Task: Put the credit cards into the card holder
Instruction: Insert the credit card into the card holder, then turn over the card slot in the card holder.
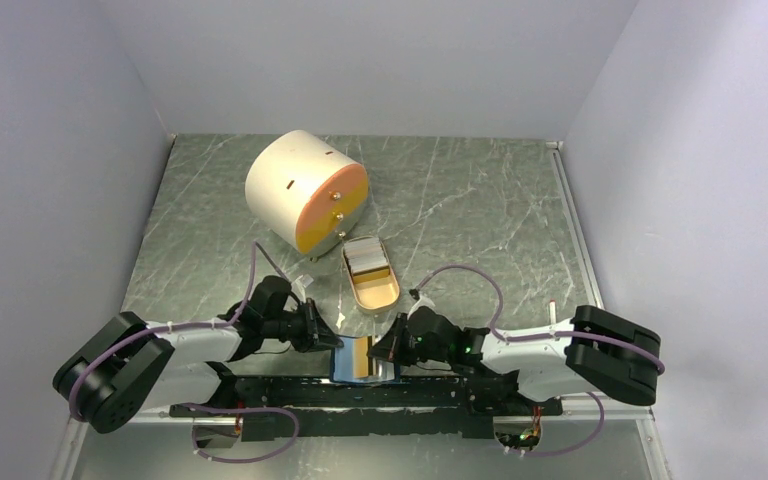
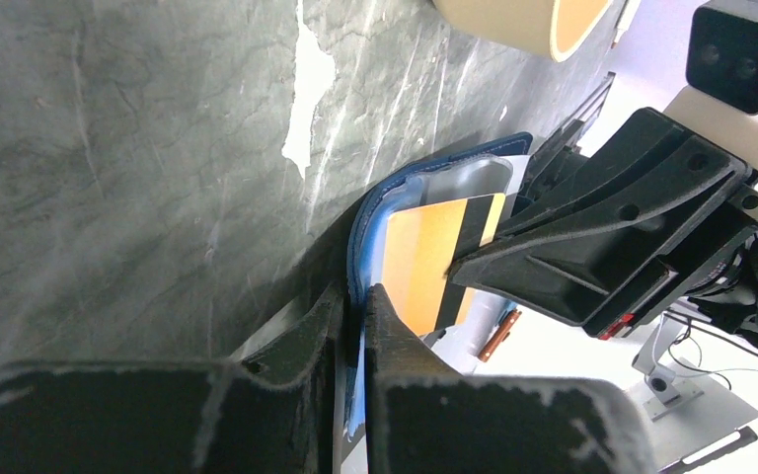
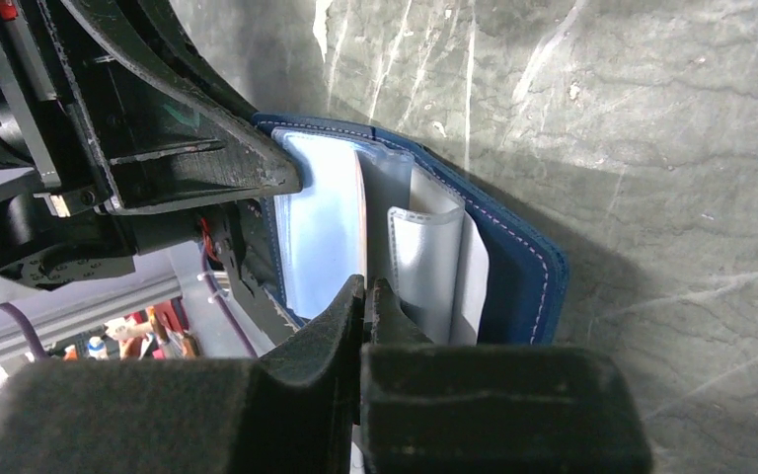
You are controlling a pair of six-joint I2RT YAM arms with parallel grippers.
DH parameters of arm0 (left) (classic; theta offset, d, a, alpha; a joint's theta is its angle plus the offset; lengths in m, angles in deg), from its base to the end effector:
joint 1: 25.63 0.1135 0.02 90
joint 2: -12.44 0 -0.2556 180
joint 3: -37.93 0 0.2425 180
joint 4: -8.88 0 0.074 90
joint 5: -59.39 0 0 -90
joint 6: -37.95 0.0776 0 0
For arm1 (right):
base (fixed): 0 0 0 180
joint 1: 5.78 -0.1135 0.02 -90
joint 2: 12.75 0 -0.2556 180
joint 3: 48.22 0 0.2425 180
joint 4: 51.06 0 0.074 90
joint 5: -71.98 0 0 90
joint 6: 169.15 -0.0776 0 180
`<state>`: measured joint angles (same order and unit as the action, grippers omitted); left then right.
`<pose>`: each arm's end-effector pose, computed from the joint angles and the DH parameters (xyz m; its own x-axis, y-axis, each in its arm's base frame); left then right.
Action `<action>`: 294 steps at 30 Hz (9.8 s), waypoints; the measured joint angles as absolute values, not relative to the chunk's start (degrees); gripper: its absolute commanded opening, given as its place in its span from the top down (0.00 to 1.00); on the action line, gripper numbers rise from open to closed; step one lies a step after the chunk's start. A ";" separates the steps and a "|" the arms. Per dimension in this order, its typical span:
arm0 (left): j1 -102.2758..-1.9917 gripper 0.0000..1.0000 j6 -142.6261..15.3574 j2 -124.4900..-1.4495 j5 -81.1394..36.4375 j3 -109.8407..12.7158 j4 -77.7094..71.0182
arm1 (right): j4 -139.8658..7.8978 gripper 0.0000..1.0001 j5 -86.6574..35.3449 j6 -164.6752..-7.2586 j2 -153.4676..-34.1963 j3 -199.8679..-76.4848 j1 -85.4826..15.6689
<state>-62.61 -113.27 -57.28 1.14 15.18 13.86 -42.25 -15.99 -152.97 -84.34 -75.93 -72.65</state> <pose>0.1360 -0.1535 0.0823 -0.9795 -0.1954 -0.0493 -0.0717 0.5665 -0.8209 0.0961 0.2179 0.1009 -0.9346 0.2554 -0.2476 -0.0362 0.6243 0.7804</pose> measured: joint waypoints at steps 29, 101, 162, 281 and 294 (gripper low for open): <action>-62.87 0.88 -114.90 -55.90 1.09 16.08 15.28 | -54.65 0.79 -12.28 -152.97 -88.39 -83.10 -76.26; -64.00 0.73 -115.89 -52.21 5.33 15.77 18.76 | -46.56 0.81 -10.94 -148.32 -91.29 -81.98 -76.41; -68.31 0.74 -111.78 -56.56 2.03 8.30 11.94 | -45.58 0.77 -10.68 -147.86 -90.99 -81.28 -76.41; -73.01 0.91 -109.92 -58.06 -18.34 -8.64 -22.81 | -62.97 0.46 -2.99 -143.34 -90.86 -96.37 -79.08; -73.01 0.91 -109.92 -58.06 -17.55 -8.45 -22.36 | -67.59 0.50 -0.45 -142.75 -92.74 -98.53 -78.97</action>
<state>-73.01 -109.92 -58.06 -17.55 -8.45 -22.36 -67.59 -0.45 -142.75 -92.74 -98.53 -78.97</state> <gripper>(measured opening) 0.126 0.506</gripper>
